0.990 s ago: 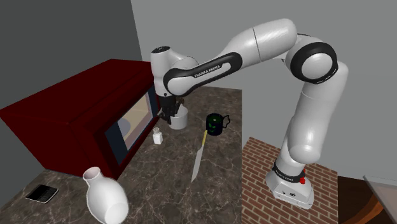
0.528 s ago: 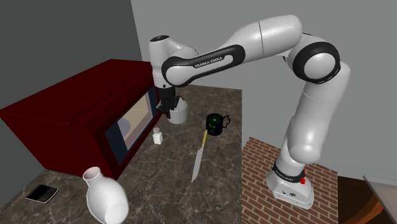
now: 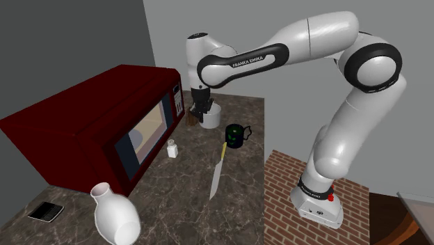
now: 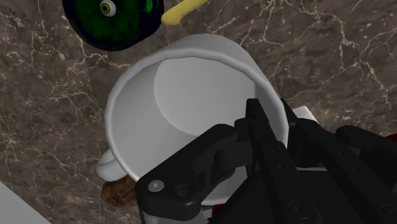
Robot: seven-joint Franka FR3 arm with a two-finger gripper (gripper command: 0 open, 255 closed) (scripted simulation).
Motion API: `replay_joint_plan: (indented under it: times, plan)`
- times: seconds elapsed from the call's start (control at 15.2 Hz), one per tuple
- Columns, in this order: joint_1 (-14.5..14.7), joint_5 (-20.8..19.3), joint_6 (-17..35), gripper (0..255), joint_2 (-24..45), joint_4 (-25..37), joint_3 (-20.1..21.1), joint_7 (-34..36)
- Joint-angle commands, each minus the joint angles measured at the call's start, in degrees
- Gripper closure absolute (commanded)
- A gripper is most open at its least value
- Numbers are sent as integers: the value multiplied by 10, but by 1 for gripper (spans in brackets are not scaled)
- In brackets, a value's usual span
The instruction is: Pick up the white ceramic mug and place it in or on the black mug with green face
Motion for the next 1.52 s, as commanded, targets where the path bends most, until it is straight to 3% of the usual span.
replay_joint_plan:
  times: [0.0, 0.73, 1.45]
  plan:
    - [-8, 4, 5, 255, -33, -36, -14, -25]
    - [-56, -12, -8, 255, -196, -181, -110, -162]
    - [-57, -14, 81, 255, -179, -253, -111, -158]
